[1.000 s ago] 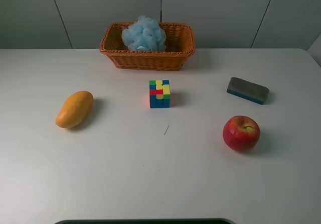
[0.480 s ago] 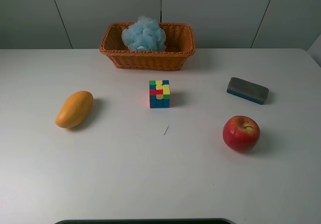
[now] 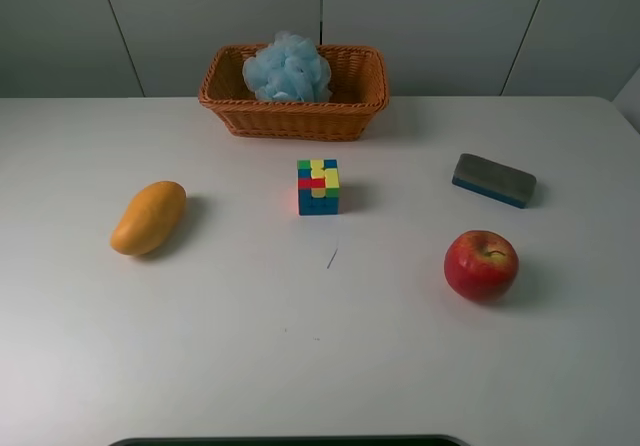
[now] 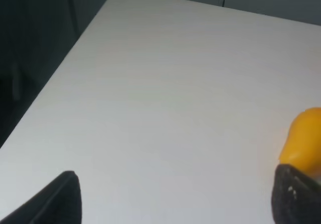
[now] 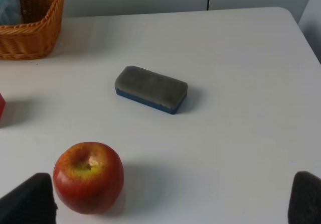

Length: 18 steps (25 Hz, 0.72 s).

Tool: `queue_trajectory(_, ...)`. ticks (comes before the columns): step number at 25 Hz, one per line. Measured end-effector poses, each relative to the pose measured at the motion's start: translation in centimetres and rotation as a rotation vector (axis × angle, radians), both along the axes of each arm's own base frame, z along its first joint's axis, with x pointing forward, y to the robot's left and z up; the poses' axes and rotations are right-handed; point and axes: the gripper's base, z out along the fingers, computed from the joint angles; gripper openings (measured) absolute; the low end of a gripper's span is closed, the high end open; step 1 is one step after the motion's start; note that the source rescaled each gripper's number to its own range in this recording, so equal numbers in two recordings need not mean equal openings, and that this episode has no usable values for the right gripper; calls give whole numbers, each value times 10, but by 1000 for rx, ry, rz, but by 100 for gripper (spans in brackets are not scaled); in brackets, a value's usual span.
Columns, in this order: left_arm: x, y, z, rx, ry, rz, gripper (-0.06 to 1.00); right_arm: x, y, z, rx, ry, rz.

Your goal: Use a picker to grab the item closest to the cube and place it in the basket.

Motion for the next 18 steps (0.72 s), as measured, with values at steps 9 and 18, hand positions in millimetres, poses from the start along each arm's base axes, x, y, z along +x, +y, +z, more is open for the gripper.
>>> queue_trajectory(9,0,-1,0,11,-2,-18,100,0,0,0,0,0,0)
queue_trajectory(18,1,-2,1,28,-1,-43,100,0,0,0,0,0,0)
